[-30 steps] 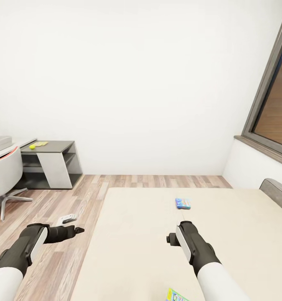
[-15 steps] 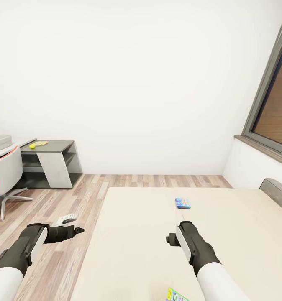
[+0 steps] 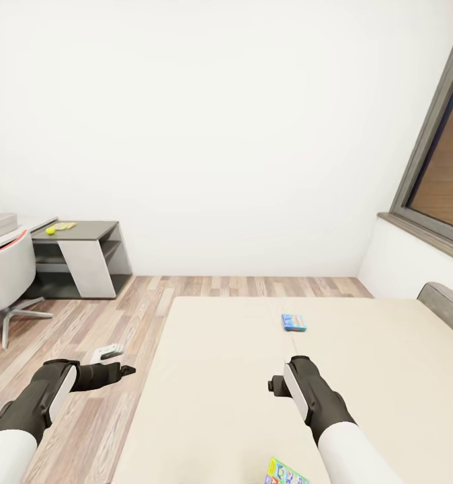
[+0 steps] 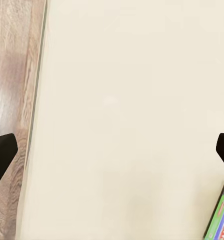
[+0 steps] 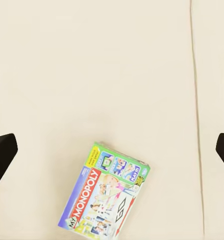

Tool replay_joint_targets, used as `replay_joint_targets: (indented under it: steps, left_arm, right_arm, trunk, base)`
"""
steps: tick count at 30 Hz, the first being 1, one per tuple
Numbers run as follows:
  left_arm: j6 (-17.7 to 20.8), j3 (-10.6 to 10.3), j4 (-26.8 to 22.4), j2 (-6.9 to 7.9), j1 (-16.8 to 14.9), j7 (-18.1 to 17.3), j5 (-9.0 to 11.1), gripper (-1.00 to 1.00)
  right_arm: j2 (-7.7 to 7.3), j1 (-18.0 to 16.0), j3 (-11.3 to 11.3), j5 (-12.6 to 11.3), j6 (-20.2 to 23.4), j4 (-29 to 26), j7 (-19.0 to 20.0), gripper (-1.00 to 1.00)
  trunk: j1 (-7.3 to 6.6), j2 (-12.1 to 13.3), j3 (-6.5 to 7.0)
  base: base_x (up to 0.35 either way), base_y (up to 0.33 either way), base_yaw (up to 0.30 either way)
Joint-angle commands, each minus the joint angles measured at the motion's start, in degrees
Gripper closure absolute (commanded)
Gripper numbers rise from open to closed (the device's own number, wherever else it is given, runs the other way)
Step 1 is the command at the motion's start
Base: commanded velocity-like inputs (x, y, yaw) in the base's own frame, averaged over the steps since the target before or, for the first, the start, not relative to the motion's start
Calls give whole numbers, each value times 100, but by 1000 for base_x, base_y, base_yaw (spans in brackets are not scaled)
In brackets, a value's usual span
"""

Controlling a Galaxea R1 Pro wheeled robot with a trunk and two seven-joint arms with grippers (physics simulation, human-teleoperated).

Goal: Put all the toys in the child's room - the three board games (two on the bed and one on the table), the two jigsaw puzzles on the table, and the tennis ball on the table - inside the toy box on the table in the child's room.

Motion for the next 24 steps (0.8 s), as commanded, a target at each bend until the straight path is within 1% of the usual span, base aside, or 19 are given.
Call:
replay_joint_targets:
  steps: [1, 7, 13, 19, 24]
  left_arm:
    - [51, 8, -4, 0, -5, 14, 57, -100]
    - [54, 6, -4, 0, -5, 8, 57, -100]
    - [54, 10, -4, 0, -5, 1, 57, -100]
    - [54, 7, -4, -5, -5, -3, 64, -100]
    - [52, 10, -4, -54, -5, -3, 58, -100]
  right_arm:
    - [8, -5, -17, -26, 26, -6, -30, -100]
    - [7, -5, -23, -29, 52, -2, -30, -100]
    - [-25, -5, -32, -26, 66, 3, -16, -100]
    - [-58, 70, -25, -16, 16, 28, -21, -100]
    - [-69, 81, -33, -14, -41, 71, -17, -100]
  trunk:
    - [3, -12, -22]
    - [3, -12, -79]
    - [3, -12, -136]
    - [3, -12, -192]
    - [3, -12, -240]
  base:
    - [0, 0, 0]
    - [0, 0, 0]
    - [0, 0, 0]
    - [0, 0, 0]
    - [0, 0, 0]
